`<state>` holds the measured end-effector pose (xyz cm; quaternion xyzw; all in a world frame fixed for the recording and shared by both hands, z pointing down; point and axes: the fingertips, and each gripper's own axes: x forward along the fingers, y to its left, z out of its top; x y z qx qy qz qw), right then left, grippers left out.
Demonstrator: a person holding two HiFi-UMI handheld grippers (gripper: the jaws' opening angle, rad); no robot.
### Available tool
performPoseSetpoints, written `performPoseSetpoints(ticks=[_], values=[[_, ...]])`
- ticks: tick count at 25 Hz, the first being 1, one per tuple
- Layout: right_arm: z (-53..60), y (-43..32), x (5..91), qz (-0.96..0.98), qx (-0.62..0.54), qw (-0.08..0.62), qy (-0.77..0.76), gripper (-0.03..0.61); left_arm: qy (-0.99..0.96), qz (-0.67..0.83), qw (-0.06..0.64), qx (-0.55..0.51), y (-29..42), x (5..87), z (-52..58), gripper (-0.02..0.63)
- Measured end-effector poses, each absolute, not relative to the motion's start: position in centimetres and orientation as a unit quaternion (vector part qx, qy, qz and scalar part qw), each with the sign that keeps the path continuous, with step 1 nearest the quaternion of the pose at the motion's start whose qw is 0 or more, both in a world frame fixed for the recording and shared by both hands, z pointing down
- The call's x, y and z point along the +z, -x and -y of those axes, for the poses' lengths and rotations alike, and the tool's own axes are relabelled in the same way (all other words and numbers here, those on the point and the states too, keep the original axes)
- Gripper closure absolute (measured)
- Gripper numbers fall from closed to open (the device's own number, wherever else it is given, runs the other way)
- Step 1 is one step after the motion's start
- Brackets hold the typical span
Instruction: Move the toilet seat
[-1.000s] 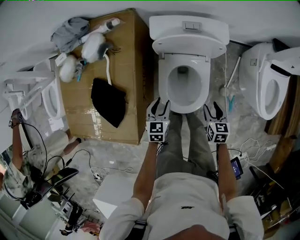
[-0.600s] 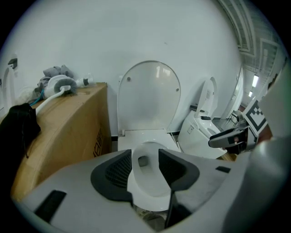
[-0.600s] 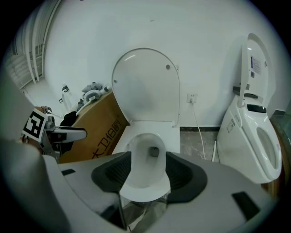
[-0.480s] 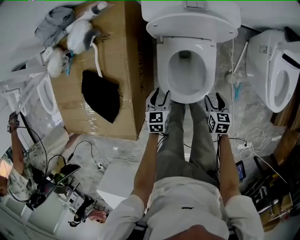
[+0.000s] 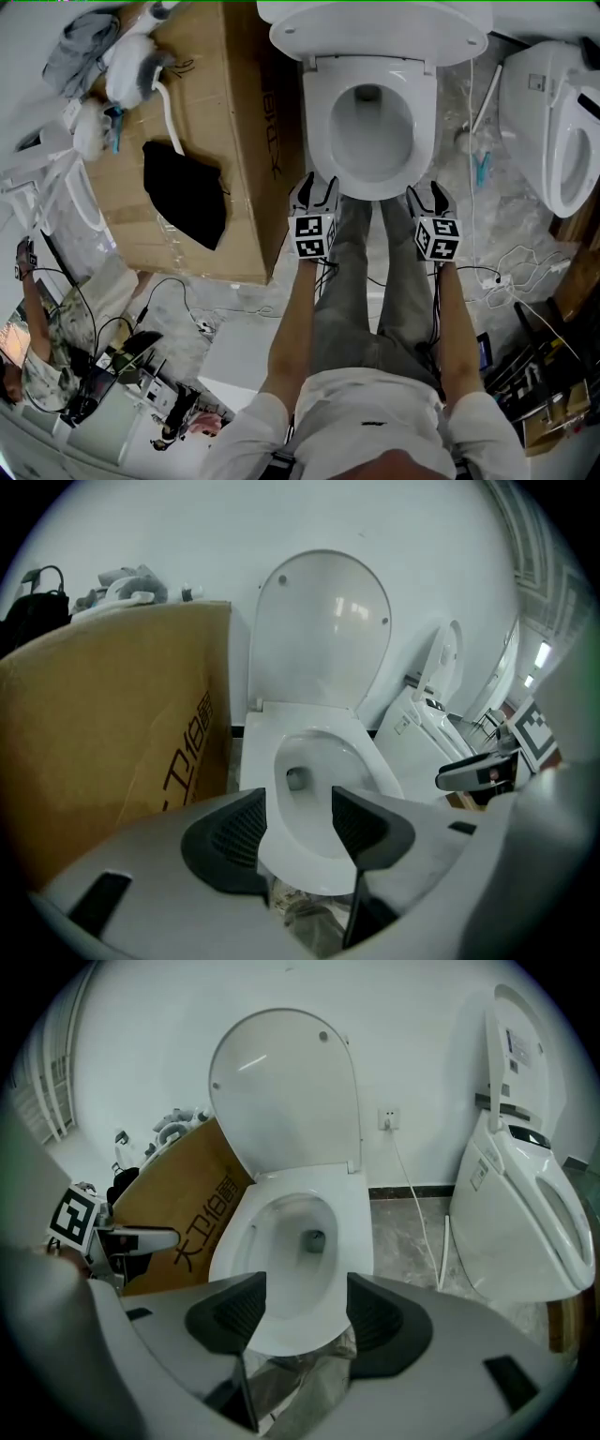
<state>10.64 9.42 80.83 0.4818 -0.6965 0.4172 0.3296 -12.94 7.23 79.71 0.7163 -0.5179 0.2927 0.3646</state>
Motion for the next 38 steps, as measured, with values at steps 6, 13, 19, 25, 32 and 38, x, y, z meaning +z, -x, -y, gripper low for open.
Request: performPoseSetpoints(ticks=[6, 13, 19, 25, 32, 38], values=[[-10.1, -11.0, 83.5, 0.685, 0.431, 0.334, -0.483, 0.302, -0.706, 0.508, 0.386, 0.307, 12.7, 83.0, -8.1, 0.365], [-11.2, -11.7, 87.0, 0.658, 0.462, 0.332, -0.494, 0.278, -0.698, 0.492, 0.407, 0.324, 12.6, 86.5, -9.2, 0.33], [-11.8, -11.6, 89.5, 0.648, 0.481, 0.322, -0.495, 0.252, -0.681, 0.496, 0.425, 0.331, 13.1, 89.6, -10.0, 0.301], [-12.6, -11.4, 91.9, 0.628, 0.51, 0.307, -0.501, 0.22, -0.673, 0.491, 0.452, 0.319, 13.0, 91.8, -10.8, 0.277], [-13.1, -11.1, 94.2, 0.608, 0.534, 0.284, -0.514, 0.204, -0.659, 0.482, 0.485, 0.312, 12.2, 94.2, -11.9, 0.242], [-13.7, -9.8, 95.5, 0.62, 0.541, 0.282, -0.493, 0.206, -0.651, 0.481, 0.5, 0.306, 11.4, 95.3, -12.0, 0.241]])
